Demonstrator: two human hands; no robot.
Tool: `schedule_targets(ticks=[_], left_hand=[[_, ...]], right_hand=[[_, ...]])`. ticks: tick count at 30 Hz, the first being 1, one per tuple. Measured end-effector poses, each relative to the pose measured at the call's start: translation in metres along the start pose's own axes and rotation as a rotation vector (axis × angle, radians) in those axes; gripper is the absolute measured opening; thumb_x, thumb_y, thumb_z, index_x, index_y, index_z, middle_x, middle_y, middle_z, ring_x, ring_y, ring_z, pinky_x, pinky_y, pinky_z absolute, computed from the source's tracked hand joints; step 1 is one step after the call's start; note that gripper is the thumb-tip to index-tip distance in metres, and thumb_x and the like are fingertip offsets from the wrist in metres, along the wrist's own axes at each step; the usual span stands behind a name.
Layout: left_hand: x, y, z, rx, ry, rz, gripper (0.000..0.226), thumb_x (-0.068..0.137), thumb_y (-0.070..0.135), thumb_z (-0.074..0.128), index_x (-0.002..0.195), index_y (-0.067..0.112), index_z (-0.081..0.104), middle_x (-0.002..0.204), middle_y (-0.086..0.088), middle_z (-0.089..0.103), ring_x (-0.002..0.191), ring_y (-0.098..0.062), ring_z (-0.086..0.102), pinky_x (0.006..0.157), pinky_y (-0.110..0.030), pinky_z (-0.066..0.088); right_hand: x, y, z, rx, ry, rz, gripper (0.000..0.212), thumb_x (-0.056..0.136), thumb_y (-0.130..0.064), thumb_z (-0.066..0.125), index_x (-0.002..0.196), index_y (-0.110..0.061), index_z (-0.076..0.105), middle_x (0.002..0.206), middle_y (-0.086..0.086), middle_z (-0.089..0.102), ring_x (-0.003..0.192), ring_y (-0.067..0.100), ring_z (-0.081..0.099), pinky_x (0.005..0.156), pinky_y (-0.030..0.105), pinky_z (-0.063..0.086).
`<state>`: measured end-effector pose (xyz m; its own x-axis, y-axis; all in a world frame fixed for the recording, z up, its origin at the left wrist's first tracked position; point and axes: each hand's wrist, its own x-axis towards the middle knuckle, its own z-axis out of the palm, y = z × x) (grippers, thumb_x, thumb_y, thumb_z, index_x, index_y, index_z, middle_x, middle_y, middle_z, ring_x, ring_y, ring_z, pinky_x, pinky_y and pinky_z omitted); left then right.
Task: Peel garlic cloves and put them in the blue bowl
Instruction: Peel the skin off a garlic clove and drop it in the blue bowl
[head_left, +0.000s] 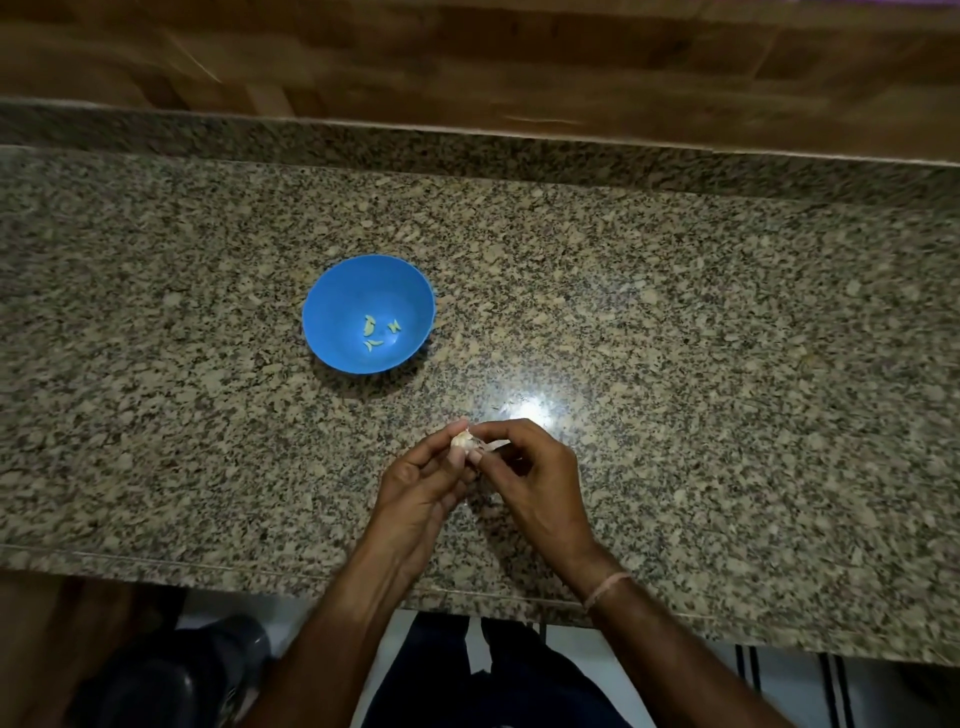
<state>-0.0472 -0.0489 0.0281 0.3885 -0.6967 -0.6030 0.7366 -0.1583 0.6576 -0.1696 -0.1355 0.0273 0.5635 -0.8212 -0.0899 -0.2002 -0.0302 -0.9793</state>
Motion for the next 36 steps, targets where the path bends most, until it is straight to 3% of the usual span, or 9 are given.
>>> schedule_targets(ticks=[4, 11, 22, 30, 34, 36], left_hand=[[-0.005, -0.003, 0.001, -0.024, -0.027, -0.01, 0.044, 0.085, 0.007, 0.067, 0.129, 0.008, 0.066, 0.128, -0.014, 0.072, 0.109, -0.017, 0.072, 0.087, -0.025, 0.061], [-0.009, -0.006, 0.011, -0.029, -0.04, 0.0, 0.041, 0.089, 0.01, 0.065, 0.13, 0.005, 0.063, 0.126, -0.019, 0.071, 0.115, -0.028, 0.071, 0.101, -0.033, 0.055], [-0.011, -0.011, 0.015, -0.032, -0.015, 0.037, 0.037, 0.086, 0.008, 0.066, 0.124, 0.006, 0.066, 0.123, -0.018, 0.073, 0.111, -0.022, 0.073, 0.086, -0.025, 0.06], [-0.009, -0.013, 0.017, -0.063, -0.003, 0.028, 0.033, 0.086, 0.01, 0.065, 0.119, 0.009, 0.066, 0.128, -0.011, 0.073, 0.114, -0.017, 0.071, 0.084, -0.024, 0.061], [-0.007, -0.013, 0.017, -0.066, 0.007, 0.011, 0.034, 0.084, 0.01, 0.065, 0.119, 0.01, 0.066, 0.129, -0.009, 0.072, 0.118, -0.018, 0.07, 0.093, -0.029, 0.058], [-0.007, -0.016, 0.019, -0.083, 0.036, 0.001, 0.035, 0.083, 0.009, 0.065, 0.119, 0.01, 0.067, 0.124, -0.009, 0.074, 0.111, -0.017, 0.072, 0.088, -0.027, 0.061]], right_hand=[[-0.005, -0.002, -0.008, 0.001, 0.001, -0.006, 0.023, 0.09, -0.008, 0.079, 0.11, -0.018, 0.076, 0.109, -0.009, 0.072, 0.08, 0.018, 0.072, 0.072, 0.035, 0.062], [-0.01, -0.002, -0.01, -0.04, 0.044, -0.039, 0.02, 0.09, -0.009, 0.079, 0.106, -0.019, 0.075, 0.104, -0.006, 0.068, 0.086, 0.016, 0.068, 0.074, 0.03, 0.059], [-0.013, -0.003, -0.006, -0.109, 0.071, -0.095, 0.01, 0.096, -0.006, 0.072, 0.101, -0.014, 0.072, 0.097, -0.01, 0.071, 0.091, 0.011, 0.07, 0.077, 0.023, 0.057], [-0.013, -0.003, -0.001, -0.125, 0.133, -0.083, 0.008, 0.094, -0.006, 0.075, 0.098, -0.013, 0.074, 0.094, -0.011, 0.074, 0.089, 0.003, 0.071, 0.075, 0.012, 0.052], [-0.013, -0.001, -0.001, -0.124, 0.14, -0.086, 0.012, 0.093, -0.005, 0.076, 0.096, -0.016, 0.074, 0.095, -0.013, 0.073, 0.09, 0.003, 0.071, 0.076, 0.013, 0.052], [-0.012, 0.002, 0.0, -0.137, 0.133, -0.092, 0.009, 0.094, -0.008, 0.076, 0.098, -0.016, 0.074, 0.096, -0.012, 0.073, 0.09, 0.004, 0.07, 0.075, 0.016, 0.054]])
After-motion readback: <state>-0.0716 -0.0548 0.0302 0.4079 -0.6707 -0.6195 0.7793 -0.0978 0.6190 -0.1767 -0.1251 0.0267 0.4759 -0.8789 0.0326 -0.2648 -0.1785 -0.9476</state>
